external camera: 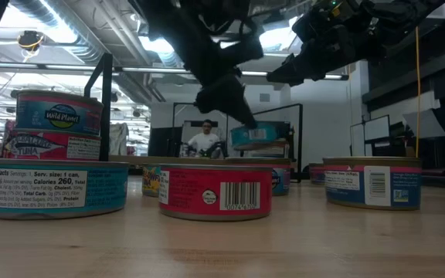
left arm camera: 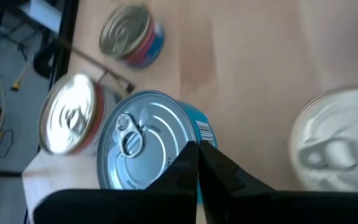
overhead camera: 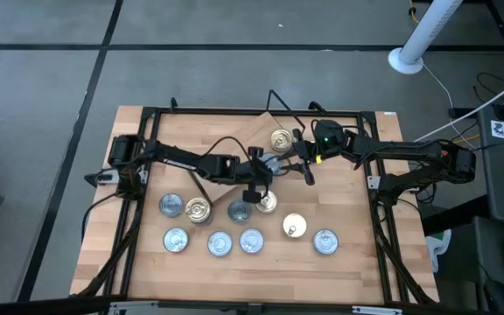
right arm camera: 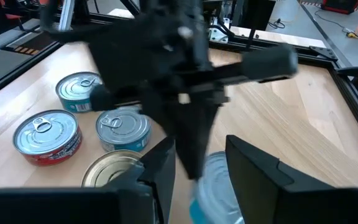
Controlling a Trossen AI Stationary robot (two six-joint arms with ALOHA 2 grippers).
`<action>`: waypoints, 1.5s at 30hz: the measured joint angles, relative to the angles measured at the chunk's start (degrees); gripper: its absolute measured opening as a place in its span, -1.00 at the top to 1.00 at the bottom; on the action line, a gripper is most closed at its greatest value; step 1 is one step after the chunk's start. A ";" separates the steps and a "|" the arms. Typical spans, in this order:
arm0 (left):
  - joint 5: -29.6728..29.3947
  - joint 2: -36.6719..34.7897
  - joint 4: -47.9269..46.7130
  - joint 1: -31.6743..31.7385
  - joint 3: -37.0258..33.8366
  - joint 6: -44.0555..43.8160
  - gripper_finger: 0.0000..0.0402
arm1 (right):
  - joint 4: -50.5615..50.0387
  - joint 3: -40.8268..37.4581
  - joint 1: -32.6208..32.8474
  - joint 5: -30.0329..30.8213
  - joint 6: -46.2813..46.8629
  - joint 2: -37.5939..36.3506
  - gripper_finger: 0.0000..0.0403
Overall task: Stack canned seafood by type on shelf
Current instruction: Put the yellow blue tuna can on the shelf, then stack the blue pink tuna can on top of the blue pink tuna can on the shelf
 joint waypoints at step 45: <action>0.00 -0.04 -6.54 3.27 1.91 -2.71 0.48 | -0.23 0.00 0.00 0.00 -0.04 0.00 0.29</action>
